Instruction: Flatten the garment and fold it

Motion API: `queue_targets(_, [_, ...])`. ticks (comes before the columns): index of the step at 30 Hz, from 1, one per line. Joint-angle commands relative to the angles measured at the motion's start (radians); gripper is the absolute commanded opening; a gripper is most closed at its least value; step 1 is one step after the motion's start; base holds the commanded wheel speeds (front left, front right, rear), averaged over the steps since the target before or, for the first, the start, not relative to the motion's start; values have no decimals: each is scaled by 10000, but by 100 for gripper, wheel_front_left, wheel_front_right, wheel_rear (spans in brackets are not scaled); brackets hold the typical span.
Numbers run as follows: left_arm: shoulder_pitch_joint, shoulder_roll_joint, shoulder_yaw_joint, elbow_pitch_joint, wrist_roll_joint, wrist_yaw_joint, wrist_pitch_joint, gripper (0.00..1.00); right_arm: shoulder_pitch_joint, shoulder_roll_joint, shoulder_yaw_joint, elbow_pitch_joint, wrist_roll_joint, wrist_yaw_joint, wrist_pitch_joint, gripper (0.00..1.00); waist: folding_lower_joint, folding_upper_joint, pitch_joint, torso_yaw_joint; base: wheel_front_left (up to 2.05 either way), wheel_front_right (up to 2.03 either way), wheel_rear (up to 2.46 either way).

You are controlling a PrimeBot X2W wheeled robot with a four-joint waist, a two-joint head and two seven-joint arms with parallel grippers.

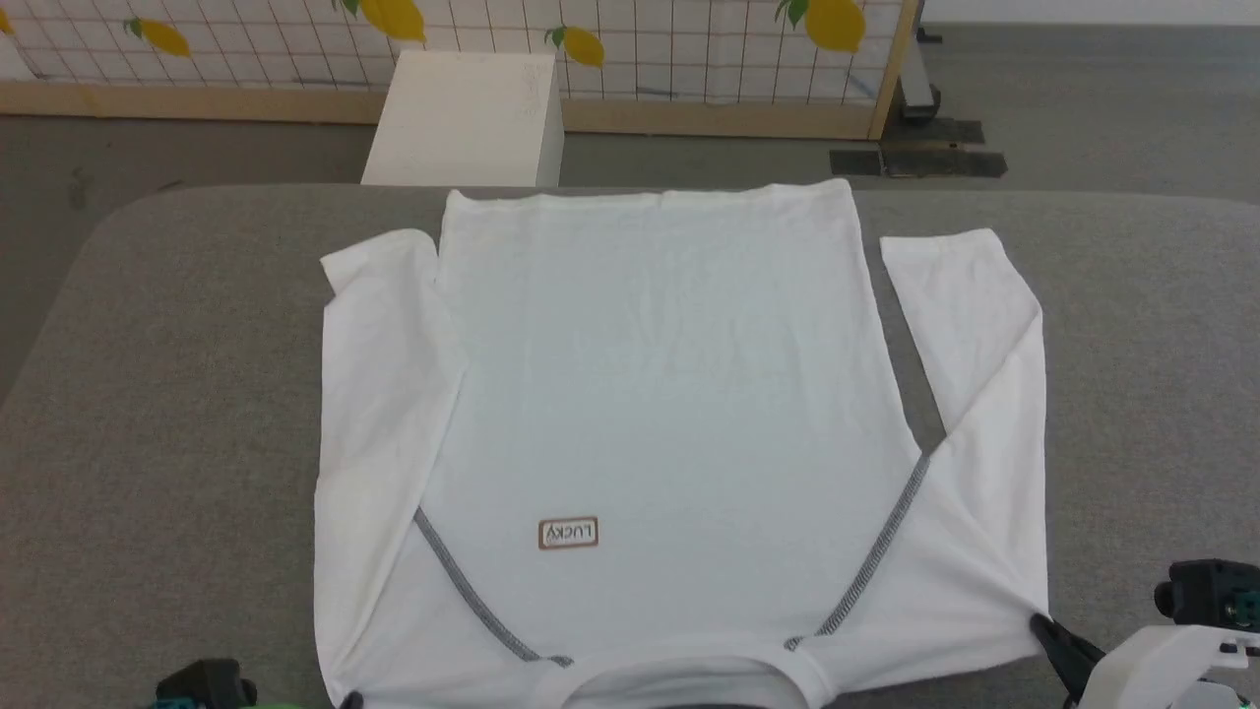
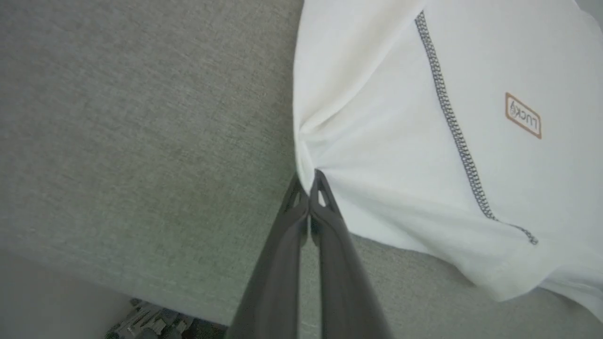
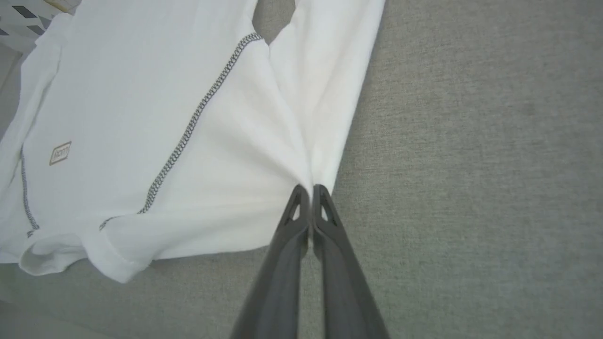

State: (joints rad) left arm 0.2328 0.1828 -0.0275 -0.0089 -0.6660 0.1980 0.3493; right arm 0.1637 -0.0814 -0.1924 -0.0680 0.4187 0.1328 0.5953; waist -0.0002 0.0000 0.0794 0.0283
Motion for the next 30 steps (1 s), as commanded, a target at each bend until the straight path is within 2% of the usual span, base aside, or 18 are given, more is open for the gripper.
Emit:
queue_targets(1, [329,106,36,-135,-12,211,209,0,231,-91,-192,-234,-145,-21,233,0,2,0,-306,67,0,0,0])
queue_targets(8, [591,86,-202,-397,24,663,915,0,515,-66,90,-882,-920,-21,1493,0,2,0,-305,32,0,0,0])
queue_targets(9, [531,32,-216,-322,-29,690,965,36,486,-60,248,-804,-1031,-21,1604,0,2,0,-293,35,0,0,0])
queue_targets(10, [475,5,-211,-269,-44,711,957,84,430,-41,318,-736,-1108,-21,1600,0,2,0,-279,33,0,0,0])
queue_targets(11, [421,5,-223,-195,-38,730,974,100,372,-15,418,-604,-1166,-21,1602,0,2,0,-263,36,0,0,0])
queue_targets(12, [385,5,-227,-144,-39,741,986,100,348,-4,507,-485,-1221,-21,1625,0,2,0,-247,42,0,0,0])
queue_targets(13, [338,2,-205,-104,-50,752,966,100,308,12,566,-367,-1274,-21,1565,9,2,0,-224,50,0,0,0])
queue_targets(14, [300,10,-190,-87,-60,749,956,100,276,29,588,-288,-1288,-21,1484,39,2,0,-199,65,0,0,0])
queue_targets(15, [259,42,-164,-76,-62,751,953,100,246,50,614,-199,-1274,-21,1405,100,2,0,-169,88,0,0,0])
queue_targets(20, [75,325,155,-396,53,737,599,100,140,145,380,-350,-770,-21,1111,100,2,0,-107,124,0,0,0])
queue_targets(23, [-321,391,510,-977,272,630,-380,100,-89,224,-366,-845,-287,-21,851,100,2,0,-65,157,0,0,0])
queue_targets(25, [-599,392,645,-1289,468,313,-1350,100,-492,270,-1096,-1132,-180,-21,408,100,2,0,-14,130,0,0,0])
queue_targets(30, [-1260,599,556,-1473,1441,-698,-4121,100,-1997,303,-2013,-1179,-494,-21,-175,100,2,0,301,35,0,0,0])
